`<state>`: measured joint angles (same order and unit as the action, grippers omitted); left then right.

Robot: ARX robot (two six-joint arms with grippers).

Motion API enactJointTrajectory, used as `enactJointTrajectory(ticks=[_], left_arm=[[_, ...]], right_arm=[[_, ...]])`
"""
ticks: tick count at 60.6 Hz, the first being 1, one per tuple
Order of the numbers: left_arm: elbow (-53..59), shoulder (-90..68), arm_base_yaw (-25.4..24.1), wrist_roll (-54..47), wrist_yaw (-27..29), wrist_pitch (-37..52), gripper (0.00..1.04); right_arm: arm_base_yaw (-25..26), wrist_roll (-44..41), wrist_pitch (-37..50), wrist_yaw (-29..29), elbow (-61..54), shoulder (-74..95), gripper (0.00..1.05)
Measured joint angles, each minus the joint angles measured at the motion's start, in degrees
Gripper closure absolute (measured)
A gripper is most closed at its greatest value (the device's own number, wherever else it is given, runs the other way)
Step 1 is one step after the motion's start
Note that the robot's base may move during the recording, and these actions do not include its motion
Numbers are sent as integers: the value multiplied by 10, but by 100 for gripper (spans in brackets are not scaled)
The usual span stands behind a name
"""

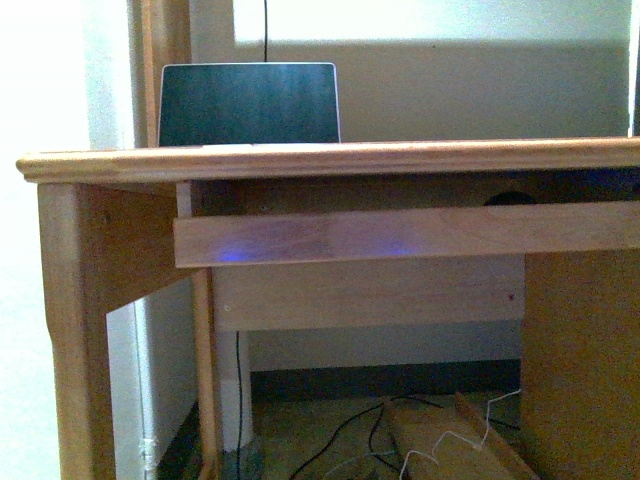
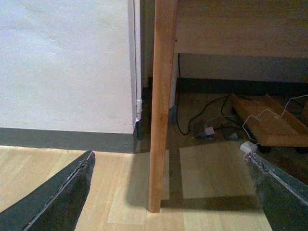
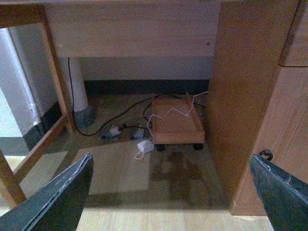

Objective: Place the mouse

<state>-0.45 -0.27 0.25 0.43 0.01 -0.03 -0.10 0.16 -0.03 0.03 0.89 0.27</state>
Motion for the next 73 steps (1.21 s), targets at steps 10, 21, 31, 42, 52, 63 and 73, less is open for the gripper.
enactJointTrajectory(ticks=[10, 21, 31, 42, 52, 63, 73], left_arm=[[0, 0, 0, 0, 0, 0, 8], [0, 0, 0, 0, 0, 0, 8], [0, 0, 0, 0, 0, 0, 8], [0, 0, 0, 0, 0, 0, 8], [-25, -114, -8, 123, -158, -22, 8], [-53, -393, 3, -12, -161, 227, 8], [-153, -718, 6, -263, -134, 478, 8]], right_arm=[[0, 0, 0, 0, 0, 0, 7], [0, 0, 0, 0, 0, 0, 7], [0, 0, 0, -1, 0, 0, 7], [0, 0, 0, -1, 0, 0, 7], [0, 0, 0, -1, 0, 0, 7], [0, 0, 0, 0, 0, 0, 7], [0, 0, 0, 0, 0, 0, 7]])
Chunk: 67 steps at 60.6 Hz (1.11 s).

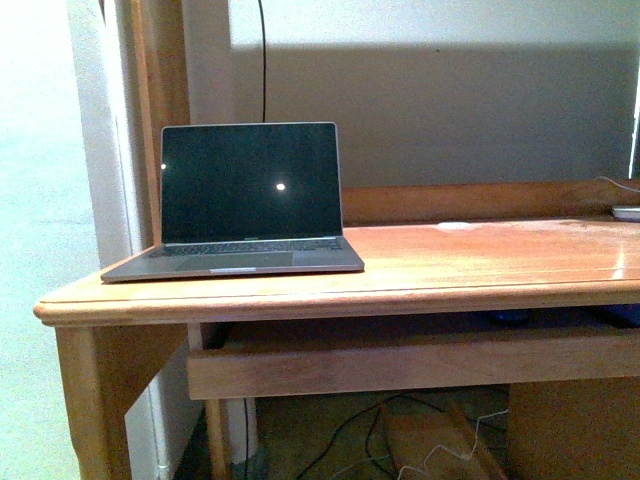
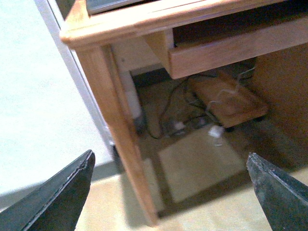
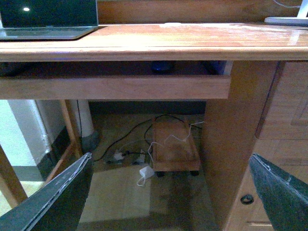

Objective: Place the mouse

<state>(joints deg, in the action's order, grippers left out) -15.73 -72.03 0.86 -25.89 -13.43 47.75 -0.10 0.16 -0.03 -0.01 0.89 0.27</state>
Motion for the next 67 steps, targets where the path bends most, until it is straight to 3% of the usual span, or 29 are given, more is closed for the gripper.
enactJointTrajectory(ticks=[11, 27, 51, 67], left_arm=[[-131, -268, 33, -252, -32, 158, 8], [-306, -441, 76, -476, -104, 149, 8], [-489, -565, 89, -590, -132, 73, 8], [-529, -594, 87, -621, -144, 38, 8]], right_arm=[[0, 0, 0, 0, 0, 0, 7], [0, 0, 0, 0, 0, 0, 7], [0, 0, 0, 0, 0, 0, 7], [0, 0, 0, 0, 0, 0, 7]])
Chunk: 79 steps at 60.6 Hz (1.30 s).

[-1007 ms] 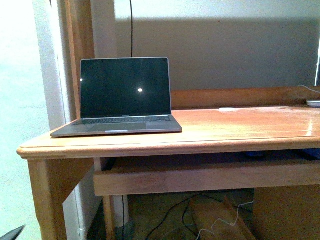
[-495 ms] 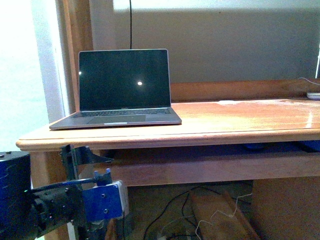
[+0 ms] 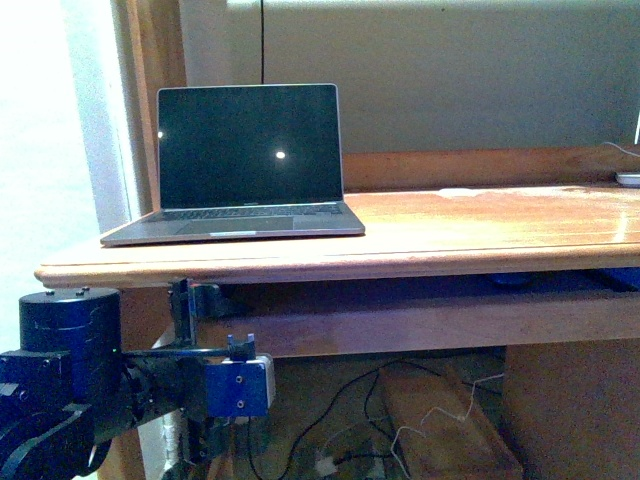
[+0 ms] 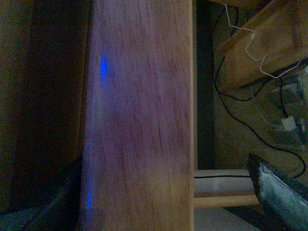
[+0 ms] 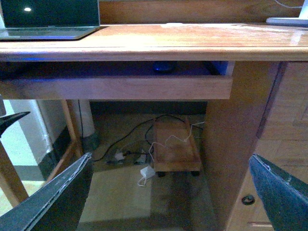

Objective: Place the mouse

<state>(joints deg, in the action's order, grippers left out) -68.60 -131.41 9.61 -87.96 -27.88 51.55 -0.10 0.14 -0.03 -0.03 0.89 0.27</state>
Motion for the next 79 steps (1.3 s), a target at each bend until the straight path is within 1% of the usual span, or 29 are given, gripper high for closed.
enactJointTrajectory(ticks=[4, 8, 13, 17, 20, 22, 24, 30, 37, 42, 49, 58, 63, 71, 77, 78, 79], left_arm=[[1, 6, 0, 7, 8, -30, 8], [5, 23, 1, 26, 20, -82, 8], [14, 55, 4, 69, 37, -181, 8], [17, 89, 4, 103, 47, -282, 8], [21, 104, 3, 107, 47, -323, 8], [28, 115, 2, 111, 38, -350, 7], [40, 132, -2, 123, 17, -379, 7], [73, 172, -6, 153, -35, -426, 7], [111, 215, -7, 213, -79, -444, 7], [138, 251, -5, 282, -115, -455, 7], [181, 306, 2, 437, -147, -416, 7], [239, 381, 12, 627, -175, -365, 8], [264, 434, 24, 709, -168, -336, 8], [298, 532, 28, 829, -115, -275, 8], [332, 607, 28, 880, -66, -291, 8], [342, 624, 30, 883, -42, -297, 8], [359, 642, 39, 883, -7, -282, 11]], right_arm=[[0, 0, 0, 0, 0, 0, 7], [0, 0, 0, 0, 0, 0, 7], [0, 0, 0, 0, 0, 0, 7], [0, 0, 0, 0, 0, 0, 7], [0, 0, 0, 0, 0, 0, 7], [0, 0, 0, 0, 0, 0, 7], [0, 0, 0, 0, 0, 0, 7], [0, 0, 0, 0, 0, 0, 7], [0, 0, 0, 0, 0, 0, 7], [0, 0, 0, 0, 0, 0, 7], [0, 0, 0, 0, 0, 0, 7], [0, 0, 0, 0, 0, 0, 7], [0, 0, 0, 0, 0, 0, 7], [0, 0, 0, 0, 0, 0, 7], [0, 0, 0, 0, 0, 0, 7], [0, 0, 0, 0, 0, 0, 7], [0, 0, 0, 0, 0, 0, 7]])
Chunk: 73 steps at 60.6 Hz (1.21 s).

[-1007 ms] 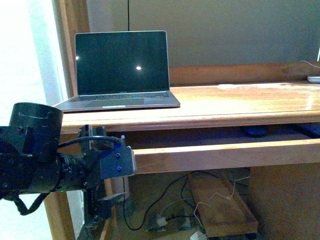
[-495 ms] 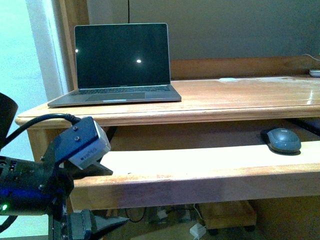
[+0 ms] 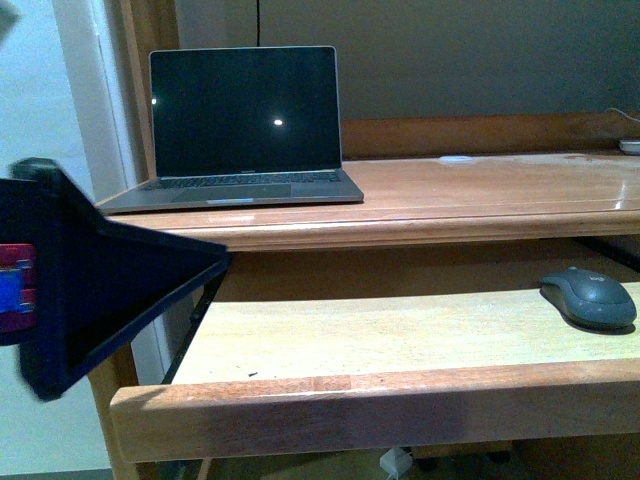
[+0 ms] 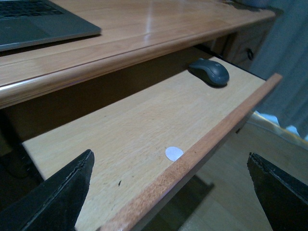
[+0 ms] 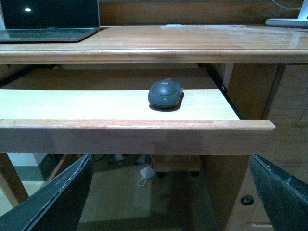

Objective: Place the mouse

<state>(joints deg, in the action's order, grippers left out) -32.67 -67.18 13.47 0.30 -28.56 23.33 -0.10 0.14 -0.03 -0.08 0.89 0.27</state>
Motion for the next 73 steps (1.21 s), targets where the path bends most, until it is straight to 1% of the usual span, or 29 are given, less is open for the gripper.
enactJointTrajectory(ticks=[1, 2, 3, 4, 5, 6, 7, 9, 11, 13, 16, 18, 22, 26, 28, 30, 37, 44, 45, 47, 51, 53, 56, 57, 58, 63, 68, 73], left_arm=[[9, 9, 6, 0, 50, 12, 12], [39, 36, 19, 0, 142, 50, 18], [58, 52, 26, 0, 196, 73, 21], [82, 77, 31, 0, 265, 98, 26], [96, 92, 31, -1, 308, 109, 30], [102, 99, 31, -1, 328, 113, 32], [112, 111, 28, -1, 363, 117, 35], [126, 125, 20, -1, 401, 121, 41], [139, 136, 10, 0, 418, 122, 46], [153, 145, 2, 0, 420, 123, 51], [174, 161, -7, 0, 412, 122, 60], [184, 169, -12, -1, 403, 122, 65], [208, 197, -27, -1, 385, 119, 81], [222, 217, -39, -1, 376, 114, 92], [230, 229, -46, -1, 371, 111, 99], [236, 239, -50, 1, 366, 108, 102], [256, 270, -65, -1, 352, 93, 102], [269, 303, -79, -1, 339, 76, 102], [272, 309, -88, -1, 320, 72, 102], [276, 319, -105, -1, 299, 65, 102], [283, 337, -125, -1, 292, 54, 102], [286, 345, -130, -1, 292, 49, 102], [290, 359, -131, -1, 289, 39, 102], [291, 362, -131, -1, 287, 38, 102], [297, 386, -132, -1, 286, 20, 102], [302, 409, -132, -1, 286, 3, 102], [318, 418, -132, -1, 286, 17, 102], [323, 436, -132, -1, 285, -1, 102]], right_arm=[[0, 0, 0, 0, 0, 0, 7], [0, 0, 0, 0, 0, 0, 7], [0, 0, 0, 0, 0, 0, 7], [0, 0, 0, 0, 0, 0, 7], [0, 0, 0, 0, 0, 0, 7], [0, 0, 0, 1, 0, 0, 7], [0, 0, 0, 1, 0, 0, 7], [0, 1, -1, 3, 0, 0, 7], [-7, 17, -25, 30, 7, 11, 7], [-15, 42, -66, 60, 28, 38, 7], [-15, 61, -56, 65, 47, 84, 7], [-15, 67, -27, 65, 63, 127, 7], [-20, 74, 102, 68, 138, 286, 7], [-30, 73, 163, 72, 193, 380, 7], [-36, 73, 184, 78, 222, 426, 7], [-44, 73, 193, 81, 251, 469, 7], [-75, 61, 195, 103, 351, 608, 7], [-99, 38, 151, 133, 449, 746, 7], [-100, 37, 148, 136, 456, 755, 7], [-104, 31, 136, 143, 478, 779, 7], [-110, 21, 111, 161, 517, 819, 7], [-113, 8, 106, 180, 538, 841, 7], [-113, -6, 97, 188, 556, 860, 7], [-113, -13, 94, 192, 563, 868, 7], [-113, -39, 85, 203, 583, 899, 7], [-112, -51, 75, 205, 593, 922, 7], [-110, -60, 73, 209, 600, 947, 7], [-108, -63, 71, 216, 608, 975, 7]])
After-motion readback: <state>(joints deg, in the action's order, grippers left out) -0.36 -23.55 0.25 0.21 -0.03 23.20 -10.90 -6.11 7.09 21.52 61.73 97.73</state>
